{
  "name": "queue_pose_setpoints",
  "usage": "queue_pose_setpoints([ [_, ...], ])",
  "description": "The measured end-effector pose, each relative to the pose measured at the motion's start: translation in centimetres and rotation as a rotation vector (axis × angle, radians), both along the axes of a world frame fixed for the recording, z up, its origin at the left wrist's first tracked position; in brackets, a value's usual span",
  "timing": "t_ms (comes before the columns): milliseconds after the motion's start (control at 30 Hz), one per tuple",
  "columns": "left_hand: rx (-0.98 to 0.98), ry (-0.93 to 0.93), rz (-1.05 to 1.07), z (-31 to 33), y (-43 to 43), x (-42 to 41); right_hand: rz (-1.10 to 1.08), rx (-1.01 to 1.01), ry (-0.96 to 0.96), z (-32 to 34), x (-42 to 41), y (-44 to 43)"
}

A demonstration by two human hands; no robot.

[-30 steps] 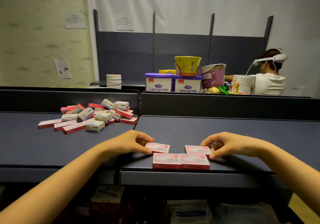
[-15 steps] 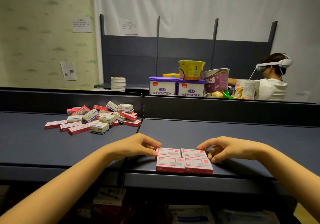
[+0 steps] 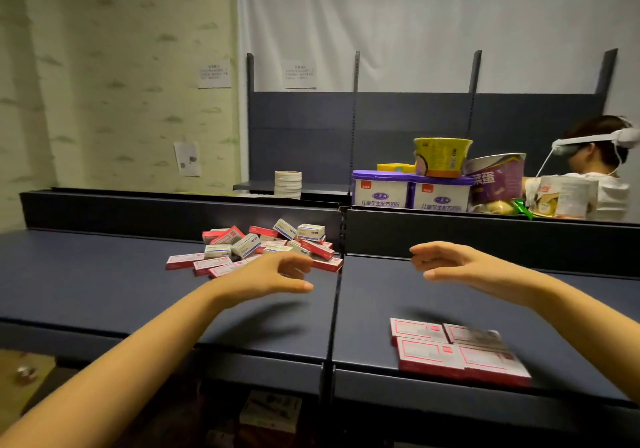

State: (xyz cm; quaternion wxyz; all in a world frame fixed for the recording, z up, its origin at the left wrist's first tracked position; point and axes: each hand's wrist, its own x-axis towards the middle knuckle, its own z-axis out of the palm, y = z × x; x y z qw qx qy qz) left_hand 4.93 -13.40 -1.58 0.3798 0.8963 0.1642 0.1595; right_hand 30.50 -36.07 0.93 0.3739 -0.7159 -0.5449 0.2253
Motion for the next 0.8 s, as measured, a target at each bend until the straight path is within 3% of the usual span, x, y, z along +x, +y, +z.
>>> queue_pose_setpoints([
  [467,-0.013,0.005,0.095,-0.4,18.9,-12.4,-0.005,-0.044,-0.011,0.4,-11.6,16.3],
  [633,0.026,0.102,0.116,-2.2,22.1,-13.1,0.055,-0.070,-0.005,-0.7,-14.6,21.6],
  [800,0.175,0.127,0.115,-2.8,21.2,-10.7,0.110,-0.169,-0.220,-1.6,-16.0,26.2],
])
